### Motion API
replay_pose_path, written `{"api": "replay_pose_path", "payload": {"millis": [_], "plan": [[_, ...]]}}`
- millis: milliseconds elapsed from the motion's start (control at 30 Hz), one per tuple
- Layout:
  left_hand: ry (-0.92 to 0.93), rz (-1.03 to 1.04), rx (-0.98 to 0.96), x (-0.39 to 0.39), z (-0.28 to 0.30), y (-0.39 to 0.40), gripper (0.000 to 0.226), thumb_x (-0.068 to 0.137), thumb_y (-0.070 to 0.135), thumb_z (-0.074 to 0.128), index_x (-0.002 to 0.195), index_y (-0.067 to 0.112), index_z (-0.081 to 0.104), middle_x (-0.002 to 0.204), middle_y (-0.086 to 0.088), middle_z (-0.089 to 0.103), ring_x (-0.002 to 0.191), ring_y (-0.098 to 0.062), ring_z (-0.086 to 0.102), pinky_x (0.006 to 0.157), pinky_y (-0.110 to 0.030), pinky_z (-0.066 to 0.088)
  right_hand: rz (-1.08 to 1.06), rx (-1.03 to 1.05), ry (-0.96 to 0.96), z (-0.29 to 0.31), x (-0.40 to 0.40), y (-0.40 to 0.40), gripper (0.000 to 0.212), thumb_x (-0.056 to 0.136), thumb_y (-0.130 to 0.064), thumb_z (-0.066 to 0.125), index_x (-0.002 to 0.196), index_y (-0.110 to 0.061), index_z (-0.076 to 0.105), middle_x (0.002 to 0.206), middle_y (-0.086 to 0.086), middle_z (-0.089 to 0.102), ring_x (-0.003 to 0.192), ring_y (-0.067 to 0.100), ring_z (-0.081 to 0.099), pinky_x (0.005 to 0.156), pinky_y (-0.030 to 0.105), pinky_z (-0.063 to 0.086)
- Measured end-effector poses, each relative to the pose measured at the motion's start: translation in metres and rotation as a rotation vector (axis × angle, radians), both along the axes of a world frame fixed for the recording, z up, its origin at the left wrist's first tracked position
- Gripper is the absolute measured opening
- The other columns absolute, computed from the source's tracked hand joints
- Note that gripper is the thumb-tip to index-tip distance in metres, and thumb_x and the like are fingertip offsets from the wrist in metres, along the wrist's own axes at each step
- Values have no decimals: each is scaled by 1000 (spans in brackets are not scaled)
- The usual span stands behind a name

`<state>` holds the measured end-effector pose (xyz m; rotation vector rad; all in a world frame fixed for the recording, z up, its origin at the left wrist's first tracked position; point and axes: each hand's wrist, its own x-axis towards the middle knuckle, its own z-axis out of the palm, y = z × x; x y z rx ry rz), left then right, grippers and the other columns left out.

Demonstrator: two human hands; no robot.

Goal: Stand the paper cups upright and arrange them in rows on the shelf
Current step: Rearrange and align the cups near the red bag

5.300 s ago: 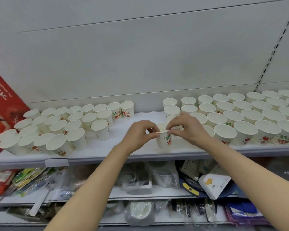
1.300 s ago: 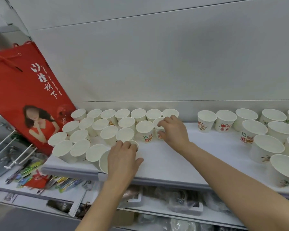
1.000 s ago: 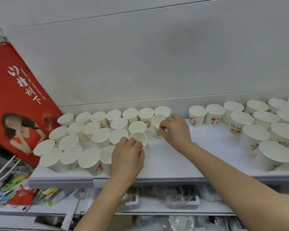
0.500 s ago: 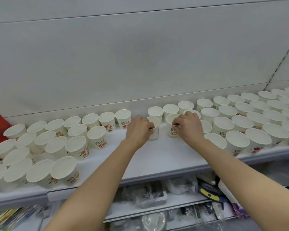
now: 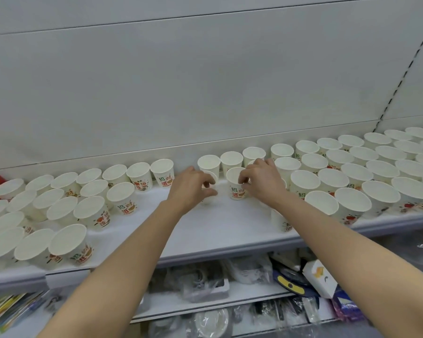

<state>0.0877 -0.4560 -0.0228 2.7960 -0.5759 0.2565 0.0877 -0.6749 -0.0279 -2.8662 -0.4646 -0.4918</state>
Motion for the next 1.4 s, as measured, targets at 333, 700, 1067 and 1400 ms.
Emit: {"api": "replay_pose_path", "payload": {"millis": [333,700,1067,1400], "plan": [[-60,-70,44,4,-1,28,35,66,32,85,99,29,71,99,9,66,94,-21,48,81,-33,40,45,-36,-23,2,6,-11,12,73,-13,65,73,-24,69,75,-5,67,85,24,51,78,36,29],[-74,-18,143,13,8,34,35,70,28,81,102,34,67,111,16,63,106,-19,48,87,-34,34,68,-52,-110,-2,13,-16,16,66,-6,69,62,-21,66,62,-4,62,70,25,50,70,36,34],[-108,22,4,13,0,12,33,70,39,82,101,32,70,103,13,67,97,-19,50,82,-34,36,94,25,-102,-9,15,-14,13,66,-14,75,75,-22,70,72,-5,65,78,26,52,75,40,38],[-124,61,-102,10,-16,-3,6,80,31,75,85,30,72,86,13,70,86,-16,52,73,-30,36,99,19,-155,-12,14,-11,17,59,-9,77,60,-21,66,59,-6,61,65,24,50,66,36,40]]}}
